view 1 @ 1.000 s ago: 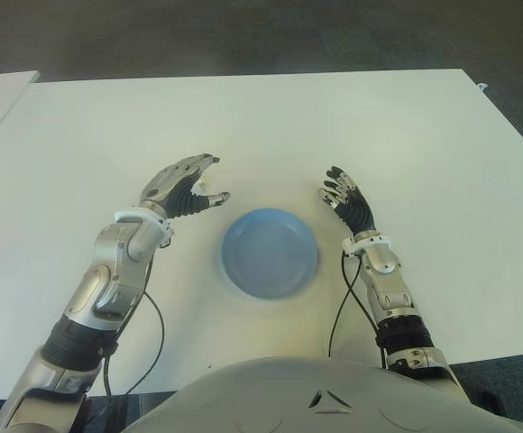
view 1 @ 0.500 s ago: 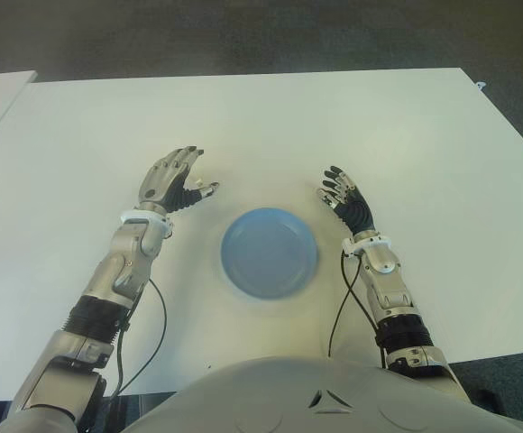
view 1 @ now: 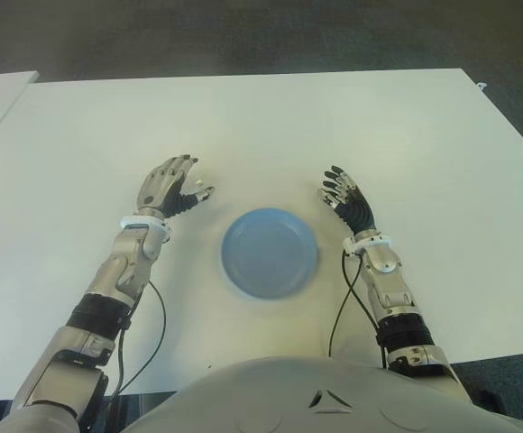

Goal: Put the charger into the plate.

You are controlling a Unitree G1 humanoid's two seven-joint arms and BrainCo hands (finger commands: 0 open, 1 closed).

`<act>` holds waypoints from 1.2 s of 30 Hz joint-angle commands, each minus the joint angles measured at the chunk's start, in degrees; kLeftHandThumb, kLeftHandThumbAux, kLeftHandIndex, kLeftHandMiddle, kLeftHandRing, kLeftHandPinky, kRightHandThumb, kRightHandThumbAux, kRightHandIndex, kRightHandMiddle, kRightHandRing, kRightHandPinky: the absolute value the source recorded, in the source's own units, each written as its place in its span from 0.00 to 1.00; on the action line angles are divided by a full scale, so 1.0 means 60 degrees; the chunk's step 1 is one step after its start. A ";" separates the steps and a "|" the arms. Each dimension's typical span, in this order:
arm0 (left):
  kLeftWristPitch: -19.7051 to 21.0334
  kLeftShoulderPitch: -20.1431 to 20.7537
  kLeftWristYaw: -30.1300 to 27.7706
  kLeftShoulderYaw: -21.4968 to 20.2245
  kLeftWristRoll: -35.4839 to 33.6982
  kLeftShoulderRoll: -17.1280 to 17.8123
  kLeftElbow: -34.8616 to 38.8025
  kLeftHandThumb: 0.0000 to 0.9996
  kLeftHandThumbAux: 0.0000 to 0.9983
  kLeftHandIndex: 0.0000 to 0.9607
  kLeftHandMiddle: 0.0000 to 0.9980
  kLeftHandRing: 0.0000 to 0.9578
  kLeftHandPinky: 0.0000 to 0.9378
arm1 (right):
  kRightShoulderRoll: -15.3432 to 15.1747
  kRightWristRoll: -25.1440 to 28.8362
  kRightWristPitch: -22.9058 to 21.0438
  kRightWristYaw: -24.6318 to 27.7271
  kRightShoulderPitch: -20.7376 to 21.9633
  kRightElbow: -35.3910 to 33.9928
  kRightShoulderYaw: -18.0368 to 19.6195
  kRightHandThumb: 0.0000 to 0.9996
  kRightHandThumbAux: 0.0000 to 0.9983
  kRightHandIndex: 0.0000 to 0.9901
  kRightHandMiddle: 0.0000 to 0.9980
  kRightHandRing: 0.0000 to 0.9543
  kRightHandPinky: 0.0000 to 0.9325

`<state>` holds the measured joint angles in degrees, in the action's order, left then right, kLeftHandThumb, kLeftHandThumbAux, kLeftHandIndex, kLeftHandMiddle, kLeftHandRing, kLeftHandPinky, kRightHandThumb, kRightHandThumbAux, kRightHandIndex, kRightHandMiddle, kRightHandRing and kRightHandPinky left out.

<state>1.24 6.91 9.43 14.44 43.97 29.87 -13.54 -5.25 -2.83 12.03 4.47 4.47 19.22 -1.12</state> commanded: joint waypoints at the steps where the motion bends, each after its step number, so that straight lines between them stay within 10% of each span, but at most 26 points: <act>1: 0.0125 0.0099 0.0067 0.0140 0.0171 -0.0071 -0.0258 0.20 0.23 0.00 0.00 0.00 0.00 | 0.0010 0.0025 -0.0210 0.0019 -0.0083 0.0127 0.0008 0.19 0.66 0.00 0.13 0.14 0.12; 36: 0.2049 -0.0356 -0.1023 0.0547 0.1272 0.0314 0.1085 0.19 0.26 0.00 0.00 0.00 0.00 | -0.0086 0.0027 -0.0019 0.0041 -0.0123 0.0227 0.0052 0.19 0.65 0.00 0.14 0.14 0.14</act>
<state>12.42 5.59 4.79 17.10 50.11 31.13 -7.76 -5.65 -2.71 12.13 4.67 4.46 19.52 -0.98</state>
